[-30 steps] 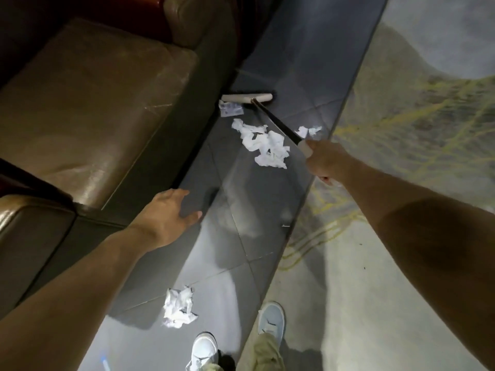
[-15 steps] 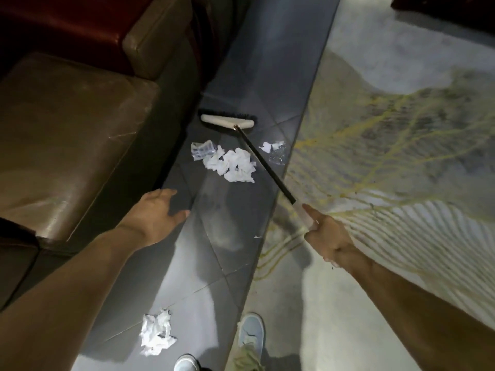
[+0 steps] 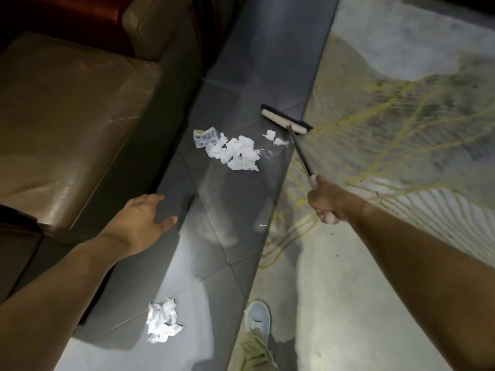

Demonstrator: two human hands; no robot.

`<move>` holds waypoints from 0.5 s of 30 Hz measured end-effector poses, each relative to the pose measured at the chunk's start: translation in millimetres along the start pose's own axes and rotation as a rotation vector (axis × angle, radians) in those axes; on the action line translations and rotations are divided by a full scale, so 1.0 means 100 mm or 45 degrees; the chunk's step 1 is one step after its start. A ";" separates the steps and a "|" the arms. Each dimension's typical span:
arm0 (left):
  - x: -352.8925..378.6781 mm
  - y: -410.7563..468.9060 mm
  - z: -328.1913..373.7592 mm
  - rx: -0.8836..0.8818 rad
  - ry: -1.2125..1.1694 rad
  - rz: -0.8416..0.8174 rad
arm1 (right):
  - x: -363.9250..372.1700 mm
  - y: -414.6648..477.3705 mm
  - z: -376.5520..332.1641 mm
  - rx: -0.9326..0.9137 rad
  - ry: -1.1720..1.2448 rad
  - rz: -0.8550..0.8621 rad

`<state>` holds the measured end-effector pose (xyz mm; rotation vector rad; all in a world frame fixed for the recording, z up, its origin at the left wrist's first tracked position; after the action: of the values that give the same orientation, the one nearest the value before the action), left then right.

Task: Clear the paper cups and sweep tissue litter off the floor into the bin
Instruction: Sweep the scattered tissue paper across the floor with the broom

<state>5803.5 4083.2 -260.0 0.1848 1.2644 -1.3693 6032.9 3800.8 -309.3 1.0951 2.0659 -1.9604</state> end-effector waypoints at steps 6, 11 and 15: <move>-0.01 -0.34 -0.08 0.080 -0.007 0.014 | 0.54 -0.62 0.52 0.073 0.141 -0.169; 0.21 -0.92 -0.34 0.230 0.102 -0.018 | 1.44 -1.38 1.09 0.114 0.375 -0.255; 0.39 -1.29 -0.58 0.290 0.147 -0.043 | 2.13 -1.88 1.43 0.118 0.442 -0.268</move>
<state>5659.0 4064.5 -240.8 0.4069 1.2083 -1.5498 5716.2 3778.3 -287.7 1.3738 2.3699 -2.1054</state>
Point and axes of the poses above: each hand's wrist, its own y-axis towards the middle knuckle, its own x-axis out of the palm, z = x × y, the point moved 10 cm from there along y, towards the middle knuckle, and after that the axes turned 14 degrees about x, right-handed, at the moved point
